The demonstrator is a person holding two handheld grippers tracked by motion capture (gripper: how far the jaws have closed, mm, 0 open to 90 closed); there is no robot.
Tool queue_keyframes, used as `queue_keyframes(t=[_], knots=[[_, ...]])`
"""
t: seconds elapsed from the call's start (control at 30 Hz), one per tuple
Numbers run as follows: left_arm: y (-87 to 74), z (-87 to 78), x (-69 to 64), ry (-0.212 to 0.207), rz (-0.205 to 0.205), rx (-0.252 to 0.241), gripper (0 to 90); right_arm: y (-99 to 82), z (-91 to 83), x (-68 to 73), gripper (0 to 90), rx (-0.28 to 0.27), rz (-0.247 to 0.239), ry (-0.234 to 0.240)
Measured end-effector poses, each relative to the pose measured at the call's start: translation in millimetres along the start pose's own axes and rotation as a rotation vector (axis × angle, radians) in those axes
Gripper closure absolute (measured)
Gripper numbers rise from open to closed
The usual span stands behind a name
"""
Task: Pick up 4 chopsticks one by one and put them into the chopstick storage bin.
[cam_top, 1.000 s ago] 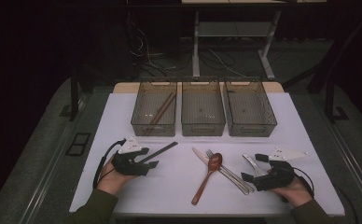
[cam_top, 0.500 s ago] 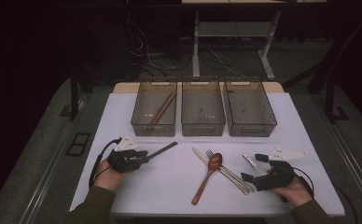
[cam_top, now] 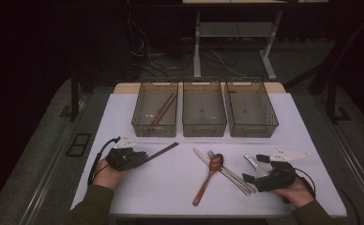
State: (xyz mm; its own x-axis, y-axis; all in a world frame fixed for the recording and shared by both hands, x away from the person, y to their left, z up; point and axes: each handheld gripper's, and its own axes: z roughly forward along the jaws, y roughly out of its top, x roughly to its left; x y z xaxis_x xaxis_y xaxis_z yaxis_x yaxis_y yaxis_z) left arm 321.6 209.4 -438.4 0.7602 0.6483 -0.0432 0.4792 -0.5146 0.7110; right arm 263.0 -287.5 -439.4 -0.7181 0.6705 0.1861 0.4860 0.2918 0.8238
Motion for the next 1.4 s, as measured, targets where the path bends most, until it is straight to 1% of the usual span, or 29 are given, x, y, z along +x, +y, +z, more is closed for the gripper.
queue_keyframes(t=[0.07,0.17,0.27,0.33,0.53,0.6,1.03,1.07,1.17,1.33,1.4], knots=[[-0.8,1.5,0.9,-0.001,-0.022,-0.009,79.7,0.0,0.0,0.0,1.1,0.0,0.0,-0.001],[-1.9,1.6,4.7,-0.018,-0.035,-0.013,80.5,0.0,0.0,0.2,1.1,0.0,0.0,-0.001],[-2.6,2.4,5.5,-0.034,-0.047,-0.014,80.5,0.0,0.0,0.2,1.1,0.0,0.0,-0.001],[-2.5,3.1,4.9,-0.037,-0.044,-0.006,80.5,0.0,0.1,0.0,1.0,0.0,0.0,-0.001],[-2.4,4.3,4.7,-0.041,-0.041,-0.005,80.5,0.0,0.0,0.2,1.1,0.001,0.0,-0.001],[-2.6,4.8,4.4,-0.035,-0.039,0.004,80.5,0.0,0.1,0.1,1.1,0.0,0.0,-0.001],[-2.7,8.8,6.4,-0.027,-0.039,0.008,80.6,0.0,0.3,0.3,1.1,0.001,0.001,-0.001],[-2.8,9.2,6.3,-0.028,-0.045,0.002,81.0,0.0,0.3,0.3,1.1,0.001,0.0,-0.001],[-2.9,9.1,6.9,-0.031,-0.046,0.007,81.2,0.0,0.3,0.3,1.1,0.001,0.0,-0.001],[-3.7,9.6,9.0,-0.041,-0.06,0.003,82.0,-0.1,0.7,0.3,1.1,0.002,0.0,-0.001],[-3.9,9.7,9.5,-0.047,-0.073,0.002,82.4,-0.1,0.7,0.4,1.1,0.002,-0.001,-0.001]])
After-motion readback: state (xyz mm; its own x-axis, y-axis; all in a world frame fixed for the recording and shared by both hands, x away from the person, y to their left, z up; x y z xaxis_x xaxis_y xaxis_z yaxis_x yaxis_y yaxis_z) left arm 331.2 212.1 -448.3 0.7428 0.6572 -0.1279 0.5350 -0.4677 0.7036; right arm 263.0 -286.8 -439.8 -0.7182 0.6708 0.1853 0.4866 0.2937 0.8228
